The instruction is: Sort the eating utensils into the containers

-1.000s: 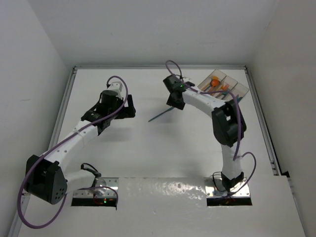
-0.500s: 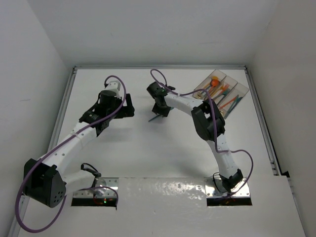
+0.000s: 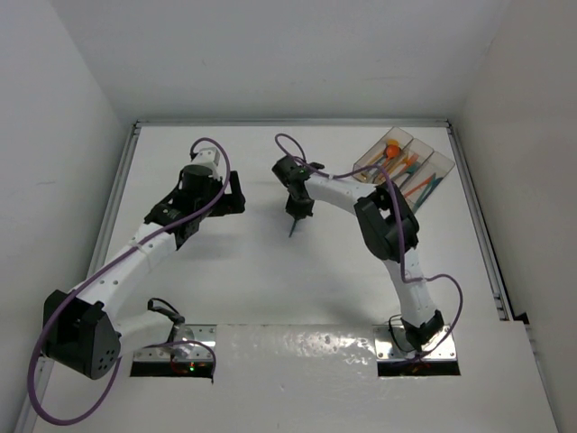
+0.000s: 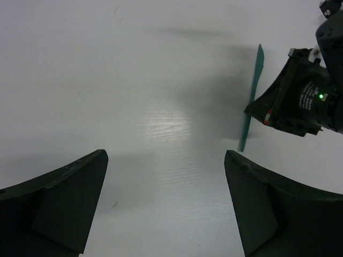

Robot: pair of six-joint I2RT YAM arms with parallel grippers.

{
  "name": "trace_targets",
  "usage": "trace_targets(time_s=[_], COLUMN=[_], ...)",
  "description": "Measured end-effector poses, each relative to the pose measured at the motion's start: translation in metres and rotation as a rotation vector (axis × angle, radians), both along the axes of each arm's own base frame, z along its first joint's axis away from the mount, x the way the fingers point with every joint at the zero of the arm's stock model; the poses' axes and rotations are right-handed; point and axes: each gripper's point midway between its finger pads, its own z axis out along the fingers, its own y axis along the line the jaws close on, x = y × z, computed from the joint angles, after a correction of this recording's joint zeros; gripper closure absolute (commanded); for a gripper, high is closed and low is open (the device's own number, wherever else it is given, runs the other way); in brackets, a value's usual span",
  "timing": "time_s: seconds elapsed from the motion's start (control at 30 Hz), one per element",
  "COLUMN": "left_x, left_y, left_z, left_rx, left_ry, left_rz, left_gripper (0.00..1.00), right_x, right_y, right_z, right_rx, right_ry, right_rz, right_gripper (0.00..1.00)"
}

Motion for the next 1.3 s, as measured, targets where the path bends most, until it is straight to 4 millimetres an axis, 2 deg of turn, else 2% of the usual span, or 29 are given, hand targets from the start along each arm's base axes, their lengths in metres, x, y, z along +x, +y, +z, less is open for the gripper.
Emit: trace_targets(time_s=[0.1, 0.2, 0.27, 0.33, 0.43, 0.53, 0.6, 0.67, 0.8, 0.97, 1.13, 1.23, 1.3], left_x=[0.0, 0.0, 0.0, 0.0, 0.0, 0.0, -0.001, -0.001, 0.0, 0.001, 0.001, 0.001, 0.002], left_y=[0.0, 0.0, 0.0, 0.0, -0.001, -0.002, -0.002, -0.002, -0.002, -0.003, -0.003, -0.002, -0.003], left_z=[0.0, 0.0, 0.0, 0.0, 0.0, 0.0, 0.0, 0.0, -0.002, -0.008, -0.011, -0.011, -0.011], left_rx=[0.0, 0.0, 0.0, -0.001, -0.003, -0.006, -0.007, -0.007, -0.005, 0.001, 0.005, 0.007, 0.007], left_ry=[0.0, 0.0, 0.0, 0.0, 0.0, 0.002, 0.002, 0.003, 0.009, 0.026, 0.033, 0.032, 0.032], left_rz=[0.0, 0.0, 0.0, -0.001, -0.004, -0.009, -0.01, -0.01, -0.011, -0.012, -0.011, -0.009, -0.009], left_gripper=[0.11, 0.11, 0.11, 0.11, 0.11, 0.11, 0.11, 0.11, 0.11, 0.11, 0.11, 0.11, 0.11], right_x=[-0.017, -0.041, -0.052, -0.053, -0.024, 0.015, 0.032, 0.041, 0.047, 0.063, 0.076, 0.078, 0.081], right_y=[-0.02, -0.048, -0.065, -0.082, -0.115, -0.178, -0.225, -0.264, -0.318, -0.361, -0.381, -0.383, -0.382], right_z=[0.001, 0.006, 0.015, 0.036, 0.084, 0.132, 0.15, 0.158, 0.155, 0.14, 0.109, 0.084, 0.07], right_rx=[-0.056, -0.126, -0.149, -0.148, -0.089, -0.078, -0.105, -0.126, -0.146, -0.15, -0.137, -0.119, -0.108], right_ry=[0.009, 0.021, 0.0, -0.041, -0.165, -0.307, -0.359, -0.377, -0.363, -0.331, -0.277, -0.225, -0.193], right_rz=[0.073, 0.172, 0.234, 0.262, 0.212, 0.091, 0.008, -0.06, -0.167, -0.261, -0.313, -0.321, -0.327], right_gripper=[1.0, 1.0, 1.0, 1.0, 1.0, 1.0, 1.0, 1.0, 1.0, 1.0, 1.0, 1.0, 0.95])
